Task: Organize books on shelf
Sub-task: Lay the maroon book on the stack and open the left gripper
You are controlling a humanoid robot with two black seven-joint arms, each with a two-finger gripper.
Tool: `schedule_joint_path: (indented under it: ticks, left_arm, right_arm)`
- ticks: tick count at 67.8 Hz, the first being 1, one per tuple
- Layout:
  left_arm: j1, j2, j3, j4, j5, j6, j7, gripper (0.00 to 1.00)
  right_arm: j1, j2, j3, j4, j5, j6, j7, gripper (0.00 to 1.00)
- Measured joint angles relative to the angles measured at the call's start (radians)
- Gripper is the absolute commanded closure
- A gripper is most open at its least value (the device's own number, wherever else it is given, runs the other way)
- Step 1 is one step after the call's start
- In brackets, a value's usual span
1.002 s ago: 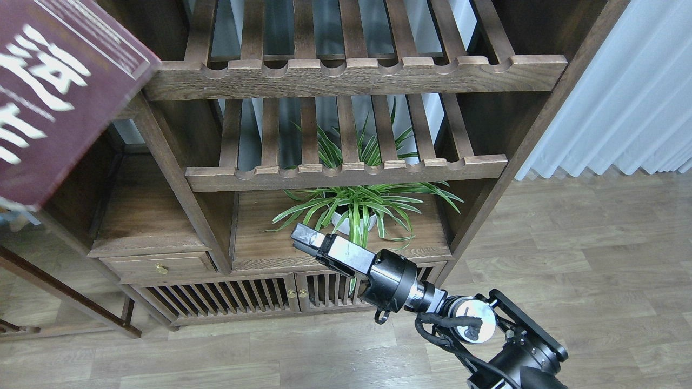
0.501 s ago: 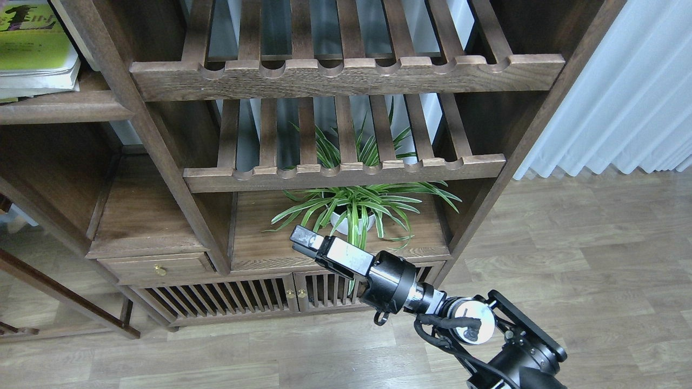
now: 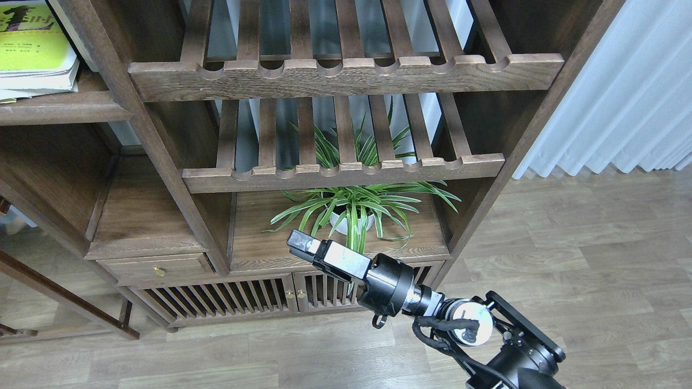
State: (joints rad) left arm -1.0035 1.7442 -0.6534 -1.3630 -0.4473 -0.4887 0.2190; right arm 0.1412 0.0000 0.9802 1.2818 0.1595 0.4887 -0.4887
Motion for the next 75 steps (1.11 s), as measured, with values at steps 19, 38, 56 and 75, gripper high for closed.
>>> schedule_joint_path:
  ticks: [19,38,56,75]
  left_arm:
    - [-0.113,-0.167,0.000,0.121,0.015,0.000,0.166,1.00]
    - [-0.170,-0.320,0.000,0.200,0.016,0.000,0.236,1.00]
    - [-0.223,-0.419,-0.002,0.311,0.016,0.000,0.269,1.00]
    - [-0.231,-0.520,-0.012,0.439,0.016,0.000,0.270,1.00]
  right_arm:
    - [-0.001,0.000,0.002,0.000,0.000,0.000,0.000,0.01]
    - [0.000,0.000,0.011,-0.001,0.000,0.000,0.000,0.01]
    - [-0.002,0.000,0.015,-0.005,0.002,0.000,0.000,0.01]
    - [-0.006,0.000,0.015,-0.006,0.002,0.000,0.000,0.01]
